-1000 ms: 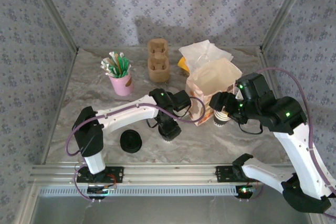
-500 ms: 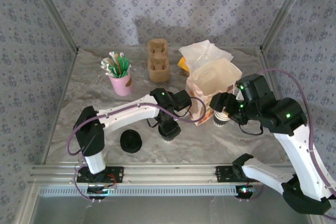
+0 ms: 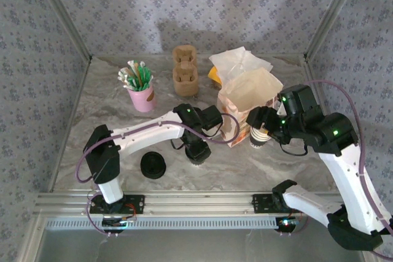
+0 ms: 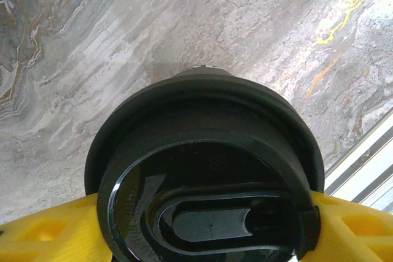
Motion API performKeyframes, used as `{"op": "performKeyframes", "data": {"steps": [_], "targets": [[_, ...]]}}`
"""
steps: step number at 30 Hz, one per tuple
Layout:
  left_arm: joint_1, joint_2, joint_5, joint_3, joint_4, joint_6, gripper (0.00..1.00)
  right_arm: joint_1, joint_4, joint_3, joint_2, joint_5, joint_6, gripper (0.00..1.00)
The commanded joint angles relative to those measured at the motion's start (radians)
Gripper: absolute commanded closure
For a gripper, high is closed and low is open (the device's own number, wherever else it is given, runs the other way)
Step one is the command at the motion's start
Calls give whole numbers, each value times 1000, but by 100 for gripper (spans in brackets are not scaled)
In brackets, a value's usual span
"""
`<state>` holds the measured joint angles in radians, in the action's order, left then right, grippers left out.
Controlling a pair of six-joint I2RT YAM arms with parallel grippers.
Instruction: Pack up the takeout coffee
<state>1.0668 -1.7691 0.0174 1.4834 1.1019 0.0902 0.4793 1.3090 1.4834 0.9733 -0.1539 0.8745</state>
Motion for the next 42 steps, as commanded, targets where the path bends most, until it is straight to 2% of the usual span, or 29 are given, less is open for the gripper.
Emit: {"op": "performKeyframes", "data": {"steps": [1, 12, 19, 28, 42], "targets": [[-13, -113, -4, -100, -37, 19, 31, -21, 17, 2, 5, -28, -28, 25], [-13, -129, 13, -100, -37, 21, 30, -41, 23, 32, 18, -42, -38, 25], [-16, -101, 27, -12, 32, -15, 26, -41, 29, 34, -5, -33, -29, 25], [-31, -92, -18, 79, 89, -46, 23, -41, 13, -2, -42, -26, 6, 25], [-48, -63, -48, 100, 116, -78, 12, -41, 9, -11, -44, -15, 8, 25]]}}
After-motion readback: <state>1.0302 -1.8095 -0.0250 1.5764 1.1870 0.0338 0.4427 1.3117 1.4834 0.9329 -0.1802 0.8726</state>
